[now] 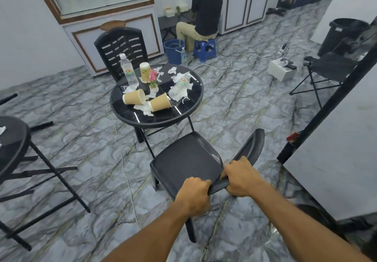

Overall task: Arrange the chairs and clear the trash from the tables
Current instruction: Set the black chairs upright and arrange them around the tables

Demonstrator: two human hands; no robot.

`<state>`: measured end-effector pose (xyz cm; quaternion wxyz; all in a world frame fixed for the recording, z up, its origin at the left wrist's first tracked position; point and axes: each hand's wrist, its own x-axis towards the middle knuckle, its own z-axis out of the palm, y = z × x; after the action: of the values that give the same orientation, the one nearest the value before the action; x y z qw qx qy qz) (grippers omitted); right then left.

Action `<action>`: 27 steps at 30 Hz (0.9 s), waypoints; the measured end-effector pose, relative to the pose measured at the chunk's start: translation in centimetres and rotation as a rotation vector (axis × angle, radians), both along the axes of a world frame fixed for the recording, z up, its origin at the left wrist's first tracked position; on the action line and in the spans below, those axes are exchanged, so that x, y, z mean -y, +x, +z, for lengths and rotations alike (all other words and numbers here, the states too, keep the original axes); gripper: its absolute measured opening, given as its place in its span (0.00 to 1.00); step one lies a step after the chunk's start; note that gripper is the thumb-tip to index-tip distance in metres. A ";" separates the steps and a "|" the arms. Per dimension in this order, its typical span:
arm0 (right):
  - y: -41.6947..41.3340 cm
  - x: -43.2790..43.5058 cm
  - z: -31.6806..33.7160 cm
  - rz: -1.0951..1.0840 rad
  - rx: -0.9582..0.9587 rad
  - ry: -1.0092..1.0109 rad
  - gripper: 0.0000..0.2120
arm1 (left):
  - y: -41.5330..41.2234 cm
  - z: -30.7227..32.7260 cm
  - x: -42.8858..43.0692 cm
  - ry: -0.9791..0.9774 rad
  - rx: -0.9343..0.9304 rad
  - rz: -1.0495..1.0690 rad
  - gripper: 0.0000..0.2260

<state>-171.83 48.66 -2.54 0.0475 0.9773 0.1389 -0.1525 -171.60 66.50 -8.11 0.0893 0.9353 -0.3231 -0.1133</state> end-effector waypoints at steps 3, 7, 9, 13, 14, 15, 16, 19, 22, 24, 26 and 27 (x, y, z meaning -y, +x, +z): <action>-0.5 1.3 0.8 -0.026 -0.022 0.012 0.08 | -0.5 -0.6 1.0 -0.112 0.028 0.000 0.10; -0.8 2.4 0.7 -0.063 -0.015 0.028 0.08 | -0.8 -1.2 2.4 -0.207 0.091 -0.008 0.12; -1.6 2.2 0.1 -0.073 -0.013 0.023 0.09 | -1.2 -1.2 2.1 -0.251 0.053 -0.031 0.12; -1.4 1.4 0.3 -0.124 -0.056 0.073 0.12 | 0.1 0.5 -0.7 -0.306 -0.149 -0.005 0.24; -1.1 1.1 0.8 -0.135 -0.114 0.072 0.17 | 1.1 1.1 -1.5 -0.312 -0.175 0.031 0.27; -1.0 0.7 1.3 -0.143 -0.187 0.082 0.23 | 2.1 1.6 -2.4 -0.304 -0.178 0.065 0.28; -1.0 0.0 1.8 -0.156 -0.263 0.117 0.28 | 3.2 1.7 -3.3 -0.277 -0.165 0.093 0.28; -1.5 -3.8 2.1 -0.201 -0.381 0.300 0.33 | 6.4 1.1 -5.9 -0.124 -0.135 0.131 0.20; -2.6 -8.9 0.2 -0.174 -0.297 0.251 0.25 | 9.4 -0.5 -8.0 -0.031 -0.141 0.076 0.15; -2.8 -11.8 -1.4 -0.245 -0.258 0.202 0.24 | 10.7 -1.3 -9.0 0.016 -0.150 -0.002 0.14; -1.9 -14.2 -2.3 -0.368 -0.240 0.209 0.23 | 12.0 -2.2 -10.2 0.033 -0.172 -0.080 0.13; -1.3 -15.3 -2.5 -0.419 -0.217 0.208 0.20 | 12.7 -2.4 -11.0 0.042 -0.182 -0.113 0.13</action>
<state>-173.10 63.91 -5.02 -0.1012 0.9623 -0.0473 -0.2479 -158.95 77.52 -10.52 0.0922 0.9030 -0.3637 -0.2092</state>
